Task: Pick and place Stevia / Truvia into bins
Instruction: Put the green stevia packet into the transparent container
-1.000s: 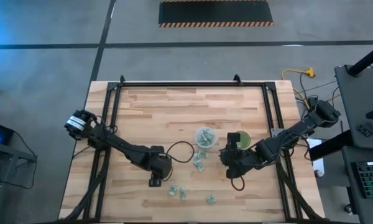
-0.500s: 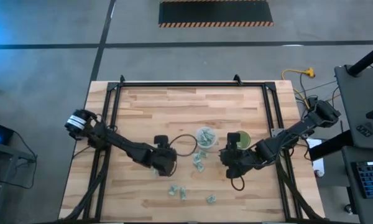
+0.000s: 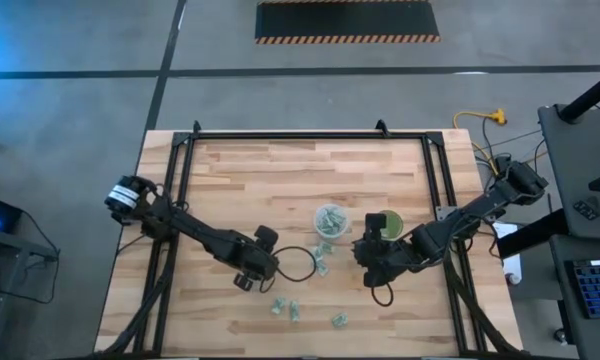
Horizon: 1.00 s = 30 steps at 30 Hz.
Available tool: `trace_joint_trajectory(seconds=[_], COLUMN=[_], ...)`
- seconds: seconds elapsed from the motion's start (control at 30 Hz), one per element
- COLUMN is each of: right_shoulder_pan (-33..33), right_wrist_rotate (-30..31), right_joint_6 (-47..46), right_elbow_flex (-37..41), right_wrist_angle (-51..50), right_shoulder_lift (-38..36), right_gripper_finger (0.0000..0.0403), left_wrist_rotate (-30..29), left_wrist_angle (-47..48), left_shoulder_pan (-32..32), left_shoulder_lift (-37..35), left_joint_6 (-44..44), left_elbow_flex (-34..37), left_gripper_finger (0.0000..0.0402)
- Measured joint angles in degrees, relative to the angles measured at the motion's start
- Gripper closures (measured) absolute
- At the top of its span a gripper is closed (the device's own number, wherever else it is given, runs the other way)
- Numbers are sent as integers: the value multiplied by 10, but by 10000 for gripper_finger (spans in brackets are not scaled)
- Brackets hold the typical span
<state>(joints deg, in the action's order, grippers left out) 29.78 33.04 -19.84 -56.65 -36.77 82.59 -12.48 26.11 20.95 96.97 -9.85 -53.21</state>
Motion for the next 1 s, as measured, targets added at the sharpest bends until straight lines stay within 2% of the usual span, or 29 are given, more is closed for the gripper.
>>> trace_joint_trajectory(seconds=[0.23, 0.43, 0.7, 1.0], right_shoulder_pan=[0, 0, 0, 0], right_wrist_rotate=[0, 0, 0, 0], right_joint_6=[2, 3, 3, 5], right_elbow_flex=[6, 7, 8, 8], right_wrist_angle=[15, 15, 15, 15], right_shoulder_lift=[0, 0, 0, 0], right_gripper_finger=[335, 332, 330, 330], left_wrist_rotate=[50, 109, 110, 79], left_wrist_angle=[-1, 0, 1, -5], left_shoulder_pan=[-31, -60, -62, -65], left_shoulder_lift=[10, 11, 12, 15], left_joint_6=[22, 51, 50, 50], left_elbow_flex=[0, 0, -4, -31], left_gripper_finger=[217, 245, 281, 326])
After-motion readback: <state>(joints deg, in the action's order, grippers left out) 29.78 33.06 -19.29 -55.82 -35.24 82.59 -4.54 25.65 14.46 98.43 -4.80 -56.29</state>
